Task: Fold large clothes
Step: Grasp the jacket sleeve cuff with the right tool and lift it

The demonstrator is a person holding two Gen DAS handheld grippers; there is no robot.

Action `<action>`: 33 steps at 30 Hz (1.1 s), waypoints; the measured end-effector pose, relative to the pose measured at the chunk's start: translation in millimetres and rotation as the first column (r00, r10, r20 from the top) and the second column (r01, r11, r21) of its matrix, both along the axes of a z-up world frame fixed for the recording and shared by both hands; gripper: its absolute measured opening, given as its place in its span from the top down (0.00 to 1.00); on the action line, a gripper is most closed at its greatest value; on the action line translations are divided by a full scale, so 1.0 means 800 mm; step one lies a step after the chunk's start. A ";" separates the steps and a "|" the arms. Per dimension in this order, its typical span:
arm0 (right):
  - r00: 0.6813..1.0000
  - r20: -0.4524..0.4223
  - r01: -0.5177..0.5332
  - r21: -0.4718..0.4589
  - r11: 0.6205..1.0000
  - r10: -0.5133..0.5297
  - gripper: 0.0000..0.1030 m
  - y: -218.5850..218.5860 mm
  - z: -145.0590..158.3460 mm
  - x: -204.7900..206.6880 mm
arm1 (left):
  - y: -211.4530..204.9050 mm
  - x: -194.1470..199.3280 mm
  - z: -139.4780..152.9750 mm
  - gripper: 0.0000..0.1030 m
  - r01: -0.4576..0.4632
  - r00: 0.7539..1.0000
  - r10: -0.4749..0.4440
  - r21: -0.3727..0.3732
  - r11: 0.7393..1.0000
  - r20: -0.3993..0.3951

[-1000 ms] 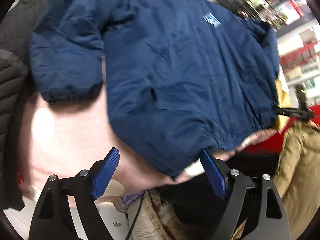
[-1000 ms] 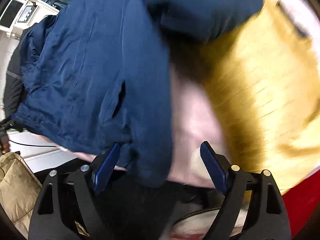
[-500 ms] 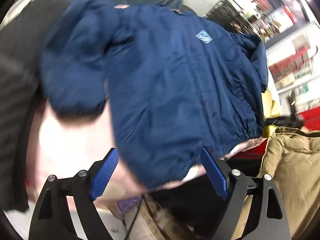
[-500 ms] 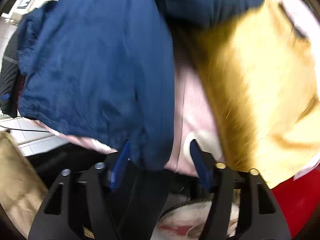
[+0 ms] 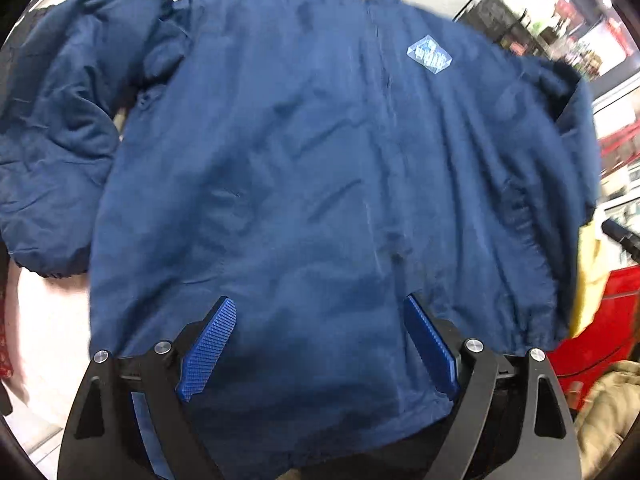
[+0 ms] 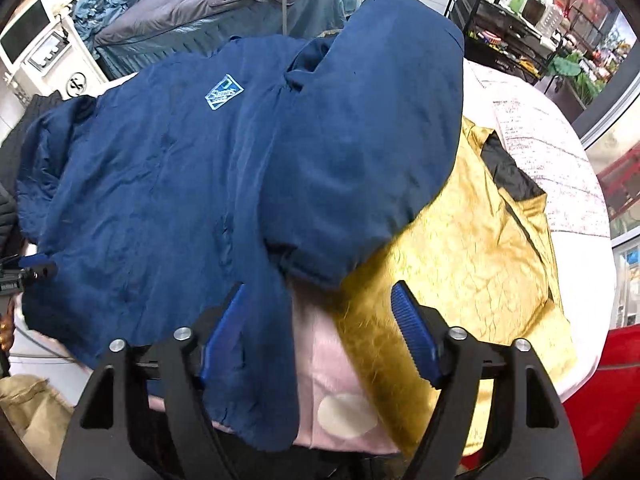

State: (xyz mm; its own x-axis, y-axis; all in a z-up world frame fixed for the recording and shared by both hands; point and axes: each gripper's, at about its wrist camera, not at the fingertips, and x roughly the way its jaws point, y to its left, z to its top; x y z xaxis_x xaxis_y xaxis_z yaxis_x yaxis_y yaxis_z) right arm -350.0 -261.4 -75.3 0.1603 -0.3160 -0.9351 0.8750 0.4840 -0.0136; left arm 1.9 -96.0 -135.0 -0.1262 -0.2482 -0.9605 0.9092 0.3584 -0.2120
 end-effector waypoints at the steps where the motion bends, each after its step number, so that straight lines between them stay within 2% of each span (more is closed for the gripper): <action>1: 1.000 -0.021 -0.009 -0.022 1.000 0.008 0.29 -0.003 -0.006 0.005 | -0.003 -0.007 -0.008 0.19 0.009 1.000 -0.009 0.020 1.000 0.000; 7: 0.986 -0.129 -0.118 -0.093 0.989 0.105 0.29 -0.009 -0.050 0.024 | -0.010 -0.036 -0.014 0.19 0.012 1.000 -0.012 0.043 0.999 -0.005; 8: 0.983 -0.142 -0.134 -0.096 0.986 0.119 0.35 -0.011 -0.053 0.026 | -0.010 -0.040 -0.014 0.19 0.016 1.000 -0.016 0.048 0.999 -0.002; 9: 0.980 -0.148 -0.147 -0.097 0.984 0.132 0.54 -0.014 -0.055 0.028 | -0.011 -0.043 -0.014 0.19 0.021 1.000 -0.021 0.052 0.998 0.002; 10: 0.978 -0.156 -0.152 -0.101 0.983 0.135 0.61 -0.016 -0.053 0.028 | -0.012 -0.046 -0.014 0.19 0.024 1.000 -0.024 0.054 0.998 0.010; 11: 0.980 -0.157 -0.145 -0.112 0.983 0.126 0.74 -0.020 -0.048 0.025 | -0.011 -0.048 -0.012 0.19 0.029 0.999 -0.030 0.058 0.998 0.023; 12: 0.983 -0.138 -0.135 -0.115 0.984 0.118 0.80 -0.026 -0.042 0.022 | -0.010 -0.050 -0.011 0.19 0.033 0.999 -0.035 0.061 0.998 0.033; 15: 0.998 -0.008 -0.060 -0.116 0.991 0.059 0.85 -0.045 -0.004 -0.005 | -0.009 -0.053 -0.006 0.19 0.019 0.998 -0.022 0.060 0.998 0.053; 18: 0.980 0.193 0.062 -0.084 0.995 -0.044 0.86 -0.074 0.054 -0.058 | -0.003 -0.049 -0.001 0.19 -0.016 0.999 0.013 0.057 0.998 0.046; 19: 0.962 0.263 0.100 -0.068 0.993 -0.079 0.86 -0.083 0.073 -0.079 | -0.003 -0.049 0.001 0.19 -0.025 0.999 0.022 0.055 0.998 0.042; 21: 0.885 0.439 0.177 -0.009 0.984 -0.155 0.86 -0.105 0.109 -0.131 | -0.004 -0.048 0.005 0.19 -0.038 0.999 0.036 0.051 0.998 0.039; 22: 0.823 0.531 0.222 0.029 0.975 -0.203 0.86 -0.117 0.128 -0.164 | -0.005 -0.049 0.006 0.19 -0.038 0.999 0.036 0.050 0.998 0.041; 23: 0.781 0.581 0.245 0.055 0.968 -0.230 0.86 -0.128 0.138 -0.185 | -0.007 -0.050 0.008 0.19 -0.037 0.998 0.034 0.049 0.998 0.046; 25: 0.669 0.679 0.302 0.123 0.945 -0.302 0.86 -0.150 0.155 -0.236 | -0.013 -0.054 0.012 0.19 -0.030 0.998 0.028 0.047 0.998 0.050; 26: 0.598 0.724 0.336 0.161 0.928 -0.343 0.86 -0.162 0.161 -0.269 | -0.017 -0.058 0.015 0.19 -0.026 0.998 0.024 0.043 0.999 0.050; 27: 0.563 0.742 0.356 0.181 0.917 -0.365 0.87 -0.171 0.165 -0.288 | -0.021 -0.061 0.018 0.19 -0.021 0.999 0.019 0.038 0.999 0.051; 30: 0.508 0.752 0.416 0.213 0.884 -0.420 0.90 -0.193 0.170 -0.340 | -0.032 -0.070 0.025 0.19 -0.009 0.998 0.008 0.026 1.000 0.057; 31: 0.476 0.759 0.434 0.236 0.869 -0.444 0.90 -0.203 0.167 -0.360 | -0.036 -0.073 0.028 0.19 -0.006 0.998 0.004 0.023 1.000 0.062; 33: 0.431 0.766 0.463 0.266 0.846 -0.477 0.90 -0.214 0.163 -0.385 | -0.044 -0.079 0.032 0.19 -0.004 0.998 0.003 0.017 1.000 0.070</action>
